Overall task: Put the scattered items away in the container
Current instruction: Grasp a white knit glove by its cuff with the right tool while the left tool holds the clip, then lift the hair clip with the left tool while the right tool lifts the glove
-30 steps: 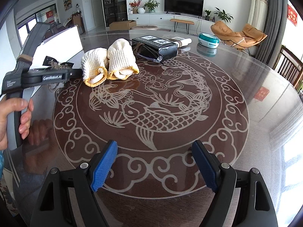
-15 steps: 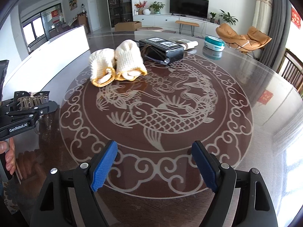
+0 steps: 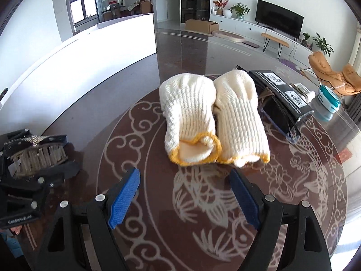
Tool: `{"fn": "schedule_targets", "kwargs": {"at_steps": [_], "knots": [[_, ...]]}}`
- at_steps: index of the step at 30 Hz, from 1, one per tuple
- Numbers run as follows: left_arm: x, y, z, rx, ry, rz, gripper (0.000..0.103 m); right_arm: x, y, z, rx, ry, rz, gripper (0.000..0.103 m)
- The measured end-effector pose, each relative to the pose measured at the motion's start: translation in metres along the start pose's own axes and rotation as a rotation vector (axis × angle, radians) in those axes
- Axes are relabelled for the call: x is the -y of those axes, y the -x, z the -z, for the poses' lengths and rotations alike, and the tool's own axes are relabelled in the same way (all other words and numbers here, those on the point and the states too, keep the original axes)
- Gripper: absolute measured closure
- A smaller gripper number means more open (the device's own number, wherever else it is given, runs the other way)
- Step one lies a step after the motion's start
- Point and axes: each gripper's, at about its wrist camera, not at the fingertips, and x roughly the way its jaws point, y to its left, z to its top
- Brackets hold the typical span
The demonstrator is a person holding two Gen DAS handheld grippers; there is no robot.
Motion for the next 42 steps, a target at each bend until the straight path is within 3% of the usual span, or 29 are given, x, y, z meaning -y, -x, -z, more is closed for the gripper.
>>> {"fn": "schedule_targets", "kwargs": {"at_steps": [8, 12, 15, 16, 17, 18, 23, 27, 33, 34, 38, 39, 42], "knots": [[0.000, 0.000, 0.000, 0.000, 0.000, 0.000, 0.054, 0.000, -0.035, -0.047, -0.036, 0.046, -0.030, 0.020], [0.000, 0.000, 0.000, 0.000, 0.000, 0.000, 0.054, -0.007, -0.043, -0.062, -0.014, 0.024, 0.002, 0.023], [0.000, 0.000, 0.000, 0.000, 0.000, 0.001, 0.054, -0.006, -0.043, -0.062, 0.014, -0.023, -0.007, 0.040], [0.000, 0.000, 0.000, 0.000, 0.000, 0.001, 0.054, -0.005, -0.042, -0.060, 0.021, -0.038, -0.013, 0.048], [0.000, 0.000, 0.000, 0.000, 0.000, 0.001, 0.054, -0.003, -0.039, -0.057, 0.026, -0.043, -0.003, 0.064], [0.000, 0.000, 0.000, 0.000, -0.001, 0.001, 0.054, -0.003, -0.036, -0.055, 0.030, -0.047, 0.010, 0.070], [0.000, 0.000, 0.000, 0.000, -0.001, 0.001, 0.054, 0.018, -0.002, -0.011, 0.039, -0.126, 0.104, 0.070], [0.001, 0.001, -0.001, 0.000, -0.003, -0.002, 0.054, 0.034, 0.036, 0.039, 0.034, -0.163, 0.235, 0.070], [-0.002, -0.001, -0.004, 0.000, 0.027, 0.001, 0.055, 0.032, 0.081, 0.099, 0.049, -0.200, 0.275, 0.066], [-0.001, -0.003, -0.007, 0.000, 0.030, -0.003, 0.055, 0.034, 0.083, 0.102, 0.049, -0.211, 0.284, 0.064], [0.010, -0.008, -0.013, -0.002, 0.017, -0.018, 0.053, 0.041, 0.085, 0.105, 0.034, -0.269, 0.281, 0.033], [0.010, -0.008, -0.013, -0.003, 0.016, -0.024, 0.050, 0.042, 0.085, 0.107, 0.033, -0.291, 0.267, 0.031], [0.003, -0.011, -0.013, -0.022, 0.054, -0.011, 0.018, 0.046, 0.089, 0.112, 0.033, -0.334, 0.251, 0.028]]}}
